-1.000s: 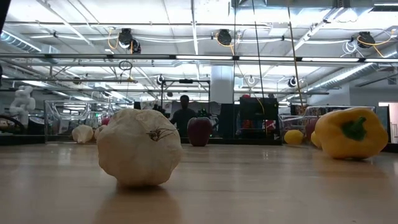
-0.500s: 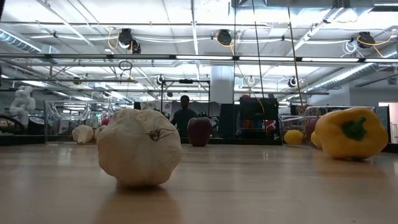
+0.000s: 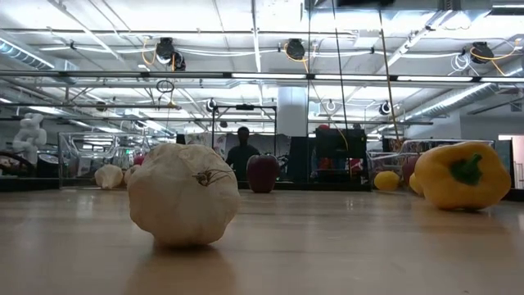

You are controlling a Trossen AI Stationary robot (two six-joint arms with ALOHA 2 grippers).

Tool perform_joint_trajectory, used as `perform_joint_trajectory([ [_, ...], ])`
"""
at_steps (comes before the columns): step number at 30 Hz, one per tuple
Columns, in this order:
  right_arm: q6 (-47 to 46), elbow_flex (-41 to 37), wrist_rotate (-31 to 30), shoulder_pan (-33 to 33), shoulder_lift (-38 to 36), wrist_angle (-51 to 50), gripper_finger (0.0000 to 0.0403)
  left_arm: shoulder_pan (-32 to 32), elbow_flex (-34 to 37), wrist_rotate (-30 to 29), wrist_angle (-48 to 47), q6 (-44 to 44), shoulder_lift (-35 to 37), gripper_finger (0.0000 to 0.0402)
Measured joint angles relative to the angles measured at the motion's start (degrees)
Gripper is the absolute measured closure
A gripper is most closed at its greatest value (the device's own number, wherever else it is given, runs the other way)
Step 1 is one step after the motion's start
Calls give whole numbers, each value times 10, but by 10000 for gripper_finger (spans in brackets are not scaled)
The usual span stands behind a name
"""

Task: Sort produce into baskets
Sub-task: Put the lemon into the right transparent bin

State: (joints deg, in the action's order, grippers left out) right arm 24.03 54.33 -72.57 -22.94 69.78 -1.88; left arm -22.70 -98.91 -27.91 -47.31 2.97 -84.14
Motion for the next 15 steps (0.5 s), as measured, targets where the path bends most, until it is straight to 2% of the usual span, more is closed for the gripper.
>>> perform_joint_trajectory([
  [5,-69,0,4,130,0,-121,206,-45,5,-77,-144,113,0,50],
  [10,-149,0,17,254,0,-221,206,-72,46,-147,-198,172,4,50],
  [15,-227,0,118,377,-1,-291,206,-74,88,-160,-196,190,9,50],
])
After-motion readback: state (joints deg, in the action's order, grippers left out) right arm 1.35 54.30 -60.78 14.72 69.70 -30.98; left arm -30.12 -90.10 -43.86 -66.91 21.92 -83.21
